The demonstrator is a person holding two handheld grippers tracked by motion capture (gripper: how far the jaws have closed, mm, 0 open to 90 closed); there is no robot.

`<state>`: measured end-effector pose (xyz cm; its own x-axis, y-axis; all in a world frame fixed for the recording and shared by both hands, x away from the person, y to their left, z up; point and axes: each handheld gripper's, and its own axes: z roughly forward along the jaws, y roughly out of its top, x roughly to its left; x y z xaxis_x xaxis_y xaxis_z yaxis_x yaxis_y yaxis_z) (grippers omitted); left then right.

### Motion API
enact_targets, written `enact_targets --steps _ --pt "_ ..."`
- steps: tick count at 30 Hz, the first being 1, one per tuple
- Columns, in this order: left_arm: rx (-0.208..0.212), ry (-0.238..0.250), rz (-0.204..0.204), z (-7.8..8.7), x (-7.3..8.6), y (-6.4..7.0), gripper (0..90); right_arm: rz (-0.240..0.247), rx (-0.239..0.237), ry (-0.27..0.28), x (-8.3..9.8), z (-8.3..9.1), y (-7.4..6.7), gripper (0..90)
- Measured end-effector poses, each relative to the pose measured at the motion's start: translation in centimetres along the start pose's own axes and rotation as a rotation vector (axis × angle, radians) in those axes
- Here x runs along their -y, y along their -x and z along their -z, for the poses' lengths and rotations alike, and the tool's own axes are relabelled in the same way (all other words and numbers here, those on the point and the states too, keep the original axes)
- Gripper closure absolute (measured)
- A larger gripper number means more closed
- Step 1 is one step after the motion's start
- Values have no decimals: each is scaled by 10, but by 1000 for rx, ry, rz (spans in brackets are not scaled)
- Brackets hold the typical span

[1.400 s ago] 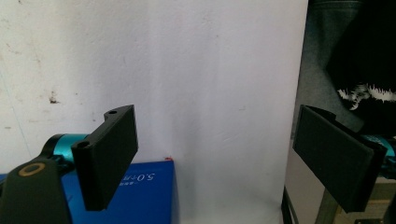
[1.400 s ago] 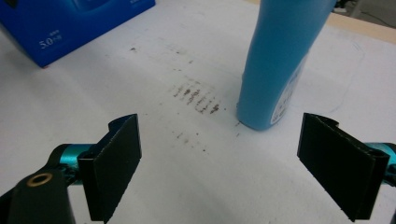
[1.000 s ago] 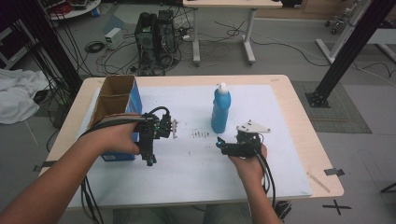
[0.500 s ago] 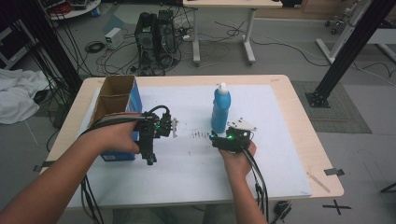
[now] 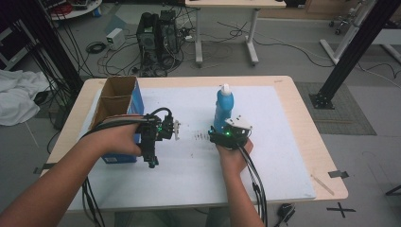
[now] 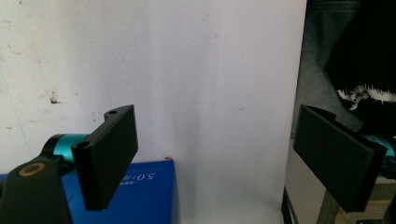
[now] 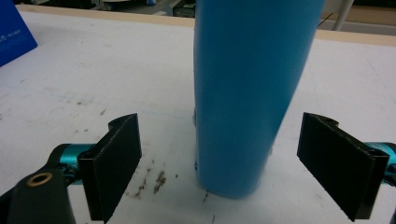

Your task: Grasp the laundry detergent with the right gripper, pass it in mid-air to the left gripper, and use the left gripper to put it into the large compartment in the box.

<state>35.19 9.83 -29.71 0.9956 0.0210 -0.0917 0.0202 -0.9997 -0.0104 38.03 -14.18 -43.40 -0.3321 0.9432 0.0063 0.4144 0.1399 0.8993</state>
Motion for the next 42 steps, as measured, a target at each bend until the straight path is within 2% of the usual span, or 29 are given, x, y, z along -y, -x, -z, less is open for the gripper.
enact_targets --steps 3,12,13,14,17,20,22,23,24,26,32,34,35,36,42 --pt "-14 -7 -15 0 1 0 139 -12 14 8 -4 -5 -2 128" --pt "-8 -1 4 -1 6 -2 139 -47 38 36 -13 -17 4 128" --pt "-6 0 1 -1 6 -3 139 -40 33 30 -13 -17 6 128" --pt "-9 -6 -5 -1 6 -3 139 -54 40 33 -14 -19 5 128" --pt "-1 -11 3 -3 5 -3 140 -62 46 38 -15 -24 5 128" --pt "-2 -8 -7 -3 4 -5 139 -80 41 43 -17 -29 7 128" --pt "18 -4 14 -4 4 -4 139 -75 50 43 -17 -30 6 129" --pt "3 -4 0 -4 3 -5 140 -78 48 40 -17 -31 6 129" --pt "14 -3 15 -5 4 -4 139 -82 43 44 -17 -32 7 129" --pt "0 -4 -1 -4 4 -6 139 -102 43 55 -17 -33 7 130" --pt "11 -2 10 -6 5 -5 139 -89 61 35 -16 -39 4 134" --pt "4 -5 2 -6 5 -6 139 -96 66 35 -15 -41 4 161" --pt "15 -22 -5 -6 5 -6 139 -96 66 35 -15 -41 4 161" --pt "5 -7 0 -7 5 -6 139 -89 69 36 -15 -41 4 176" --pt "5 -9 0 -8 5 -7 139 -84 79 43 -16 -41 5 201"
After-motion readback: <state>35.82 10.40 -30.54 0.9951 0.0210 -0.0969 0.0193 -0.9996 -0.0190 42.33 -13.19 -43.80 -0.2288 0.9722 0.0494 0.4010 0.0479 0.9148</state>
